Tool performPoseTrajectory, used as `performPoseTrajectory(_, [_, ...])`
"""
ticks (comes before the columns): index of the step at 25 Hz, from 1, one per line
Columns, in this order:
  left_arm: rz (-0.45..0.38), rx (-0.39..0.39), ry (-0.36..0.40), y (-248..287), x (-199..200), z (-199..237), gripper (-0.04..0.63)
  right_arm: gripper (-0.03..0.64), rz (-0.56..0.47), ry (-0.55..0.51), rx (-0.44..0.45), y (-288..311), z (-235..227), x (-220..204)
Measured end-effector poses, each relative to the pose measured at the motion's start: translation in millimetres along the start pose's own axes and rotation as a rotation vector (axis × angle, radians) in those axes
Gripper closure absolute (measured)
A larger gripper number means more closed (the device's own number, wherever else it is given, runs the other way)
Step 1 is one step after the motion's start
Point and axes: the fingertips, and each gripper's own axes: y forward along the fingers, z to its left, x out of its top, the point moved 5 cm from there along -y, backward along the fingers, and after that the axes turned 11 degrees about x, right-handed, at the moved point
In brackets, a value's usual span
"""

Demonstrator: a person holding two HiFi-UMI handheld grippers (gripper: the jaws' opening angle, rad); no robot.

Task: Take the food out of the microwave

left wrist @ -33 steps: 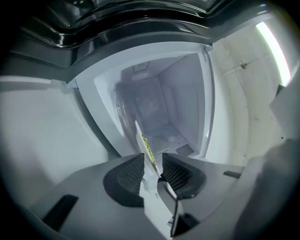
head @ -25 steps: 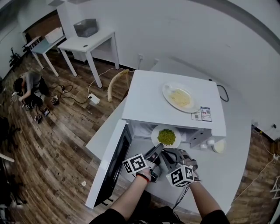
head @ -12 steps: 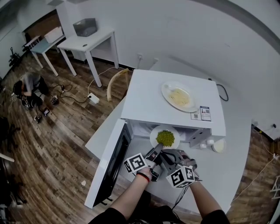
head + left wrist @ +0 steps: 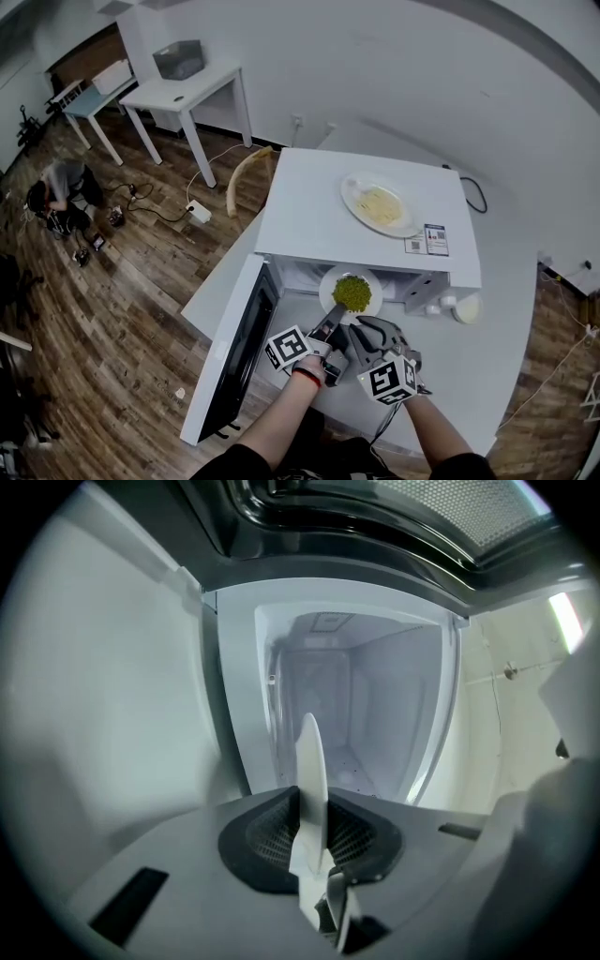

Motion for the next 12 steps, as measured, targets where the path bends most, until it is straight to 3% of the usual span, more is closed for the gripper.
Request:
performPoseTrajectory(7, [-0.004,-0.001,-0.029,-1,-1,3,0.543,0.565,-0.060,0.477,-0.212,-26,-27,-31])
performPoseTrajectory(12, [-0.006,-0.014,-0.040,-5,-2,4,0.543,0.563,-0.148,0.786,-0.217,-28,-31,-46])
